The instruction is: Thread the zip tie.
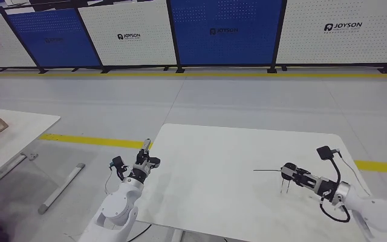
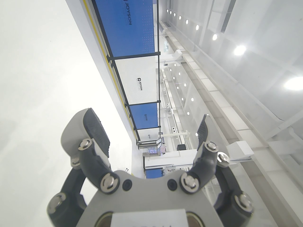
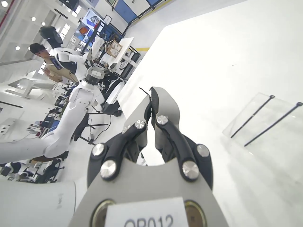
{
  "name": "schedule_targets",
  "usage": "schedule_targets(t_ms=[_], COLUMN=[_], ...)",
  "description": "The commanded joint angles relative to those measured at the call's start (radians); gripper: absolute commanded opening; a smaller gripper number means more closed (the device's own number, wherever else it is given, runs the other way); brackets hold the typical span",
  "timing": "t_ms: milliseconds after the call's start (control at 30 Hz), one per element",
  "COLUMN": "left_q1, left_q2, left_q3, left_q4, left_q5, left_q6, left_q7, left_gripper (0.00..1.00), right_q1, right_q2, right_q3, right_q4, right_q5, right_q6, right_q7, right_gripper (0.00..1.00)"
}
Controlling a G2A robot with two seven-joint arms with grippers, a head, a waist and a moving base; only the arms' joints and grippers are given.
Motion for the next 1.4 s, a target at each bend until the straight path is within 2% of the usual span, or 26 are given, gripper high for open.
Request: schedule_targets(t_ms=[0,133,167,267,367,433,567,633,667,1000,1033,1100,1167,1233,1367], left_q1=[0.0,-0.007,-0.013,-0.015,-0.011,-0.004,-0.005,-0.02,-0.032,-0.032,-0.032,-0.04,-0.039,-0.037,-0.035], left_q2=[0.0,-0.002,-0.004,-0.005,-0.005,-0.004,-0.005,-0.006,-0.007,-0.007,-0.008,-0.008,-0.003,0.007,0.039], left_q3=[0.0,0.002,0.005,0.009,0.003,0.012,0.036,0.057,0.06,0.06,0.064,0.057,0.057,0.076,0.134], left_q4=[0.0,-0.006,-0.018,-0.063,-0.127,-0.179,-0.235,-0.234,-0.228,-0.228,-0.22,-0.208,-0.194,-0.195,-0.216], left_q5=[0.0,-0.016,-0.031,-0.053,-0.082,-0.109,-0.144,-0.174,-0.175,-0.175,-0.194,-0.297,-0.353,-0.412,-0.474], left_q6=[0.0,-0.002,0.003,0.023,0.076,0.132,0.213,0.269,0.274,0.274,0.283,0.34,0.34,0.34,0.34], left_q7=[0.0,0.005,0.01,-0.019,-0.056,-0.094,-0.137,-0.157,-0.14,-0.14,-0.144,-0.186,-0.215,-0.245,-0.244], left_gripper=[1.0,1.0,1.0,1.0,1.0,1.0,1.0,1.0,1.0,1.0,1.0,1.0,1.0,1.0,1.0], right_q1=[0.0,-0.003,0.002,0.025,0.054,0.064,0.088,0.091,0.091,0.091,0.091,0.087,0.086,0.088,0.105], right_q2=[0.0,-0.002,-0.005,-0.012,-0.019,-0.025,-0.031,-0.033,-0.033,-0.033,-0.033,-0.034,-0.035,-0.037,-0.04], right_q3=[0.0,-0.006,-0.012,-0.037,-0.076,-0.115,-0.164,-0.171,-0.171,-0.171,-0.171,-0.174,-0.18,-0.196,-0.249], right_q4=[0.0,-0.007,-0.007,-0.026,-0.048,-0.075,-0.06,-0.051,-0.051,-0.051,-0.055,-0.082,-0.105,-0.121,-0.13], right_q5=[0.0,-0.001,-0.001,-0.033,-0.115,-0.145,-0.141,-0.12,-0.12,-0.12,-0.124,-0.175,-0.228,-0.294,-0.444], right_q6=[0.0,-0.003,-0.023,-0.023,-0.023,-0.023,-0.023,-0.023,-0.023,-0.023,-0.023,-0.023,-0.023,-0.023,-0.023], right_q7=[0.0,-0.013,-0.023,-0.053,-0.078,-0.091,-0.081,-0.076,-0.076,-0.076,-0.08,-0.115,-0.151,-0.188,-0.245], right_gripper=[0.0,0.0,0.0,0.0,0.0,0.0,0.0,0.0,0.0,0.0,0.0,0.0,0.0,0.0,0.0])
